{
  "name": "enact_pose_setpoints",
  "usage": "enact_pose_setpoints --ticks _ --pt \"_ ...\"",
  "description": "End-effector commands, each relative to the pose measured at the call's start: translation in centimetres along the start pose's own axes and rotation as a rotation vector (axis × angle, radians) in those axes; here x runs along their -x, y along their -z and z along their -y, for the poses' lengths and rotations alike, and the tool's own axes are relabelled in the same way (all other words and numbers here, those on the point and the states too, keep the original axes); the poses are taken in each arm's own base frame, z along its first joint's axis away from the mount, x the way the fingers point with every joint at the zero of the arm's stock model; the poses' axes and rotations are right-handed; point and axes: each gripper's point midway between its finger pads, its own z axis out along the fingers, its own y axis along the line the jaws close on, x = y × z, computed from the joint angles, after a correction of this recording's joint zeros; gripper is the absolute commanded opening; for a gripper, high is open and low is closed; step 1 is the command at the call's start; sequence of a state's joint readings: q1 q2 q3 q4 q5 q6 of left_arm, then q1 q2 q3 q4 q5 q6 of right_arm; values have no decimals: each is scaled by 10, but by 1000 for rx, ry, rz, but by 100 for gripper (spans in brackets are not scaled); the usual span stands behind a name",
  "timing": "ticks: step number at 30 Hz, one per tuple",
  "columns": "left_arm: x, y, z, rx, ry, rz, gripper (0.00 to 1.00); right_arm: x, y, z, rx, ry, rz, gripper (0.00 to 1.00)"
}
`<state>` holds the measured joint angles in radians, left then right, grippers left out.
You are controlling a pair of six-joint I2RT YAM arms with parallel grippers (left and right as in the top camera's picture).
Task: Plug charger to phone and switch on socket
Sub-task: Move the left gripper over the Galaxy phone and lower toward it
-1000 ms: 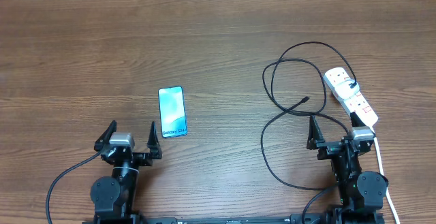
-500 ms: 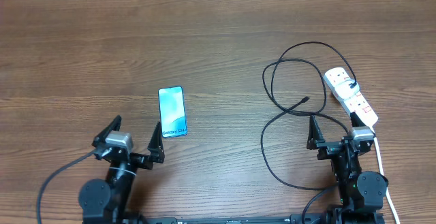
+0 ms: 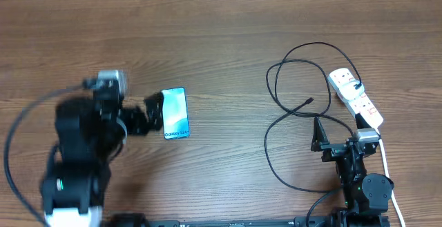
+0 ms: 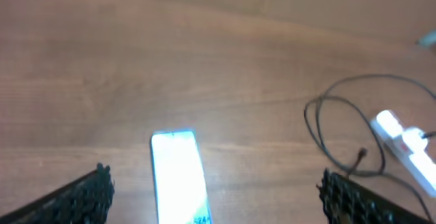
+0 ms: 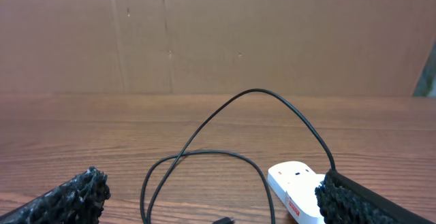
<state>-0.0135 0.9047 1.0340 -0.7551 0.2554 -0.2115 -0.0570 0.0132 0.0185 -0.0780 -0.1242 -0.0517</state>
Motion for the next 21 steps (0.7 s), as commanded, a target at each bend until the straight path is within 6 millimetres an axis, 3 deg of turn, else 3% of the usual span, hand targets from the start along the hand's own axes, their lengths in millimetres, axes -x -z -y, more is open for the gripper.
enact_pose_setpoints --ticks 1,3,9,16,21 --pt "14 -9 3 101 49 -143 100 -2 0 -2 7 3 4 100" --pt "6 -28 15 140 4 -295 100 -2 0 -2 7 3 4 100" --pt "-13 -84 37 78 -10 -444 100 -2 0 -2 7 3 4 100" --pt "-65 -119 5 218 35 -675 100 -2 0 -2 7 3 4 100" --pt "-89 -136 -13 306 80 -732 100 -2 0 -2 7 3 4 100"
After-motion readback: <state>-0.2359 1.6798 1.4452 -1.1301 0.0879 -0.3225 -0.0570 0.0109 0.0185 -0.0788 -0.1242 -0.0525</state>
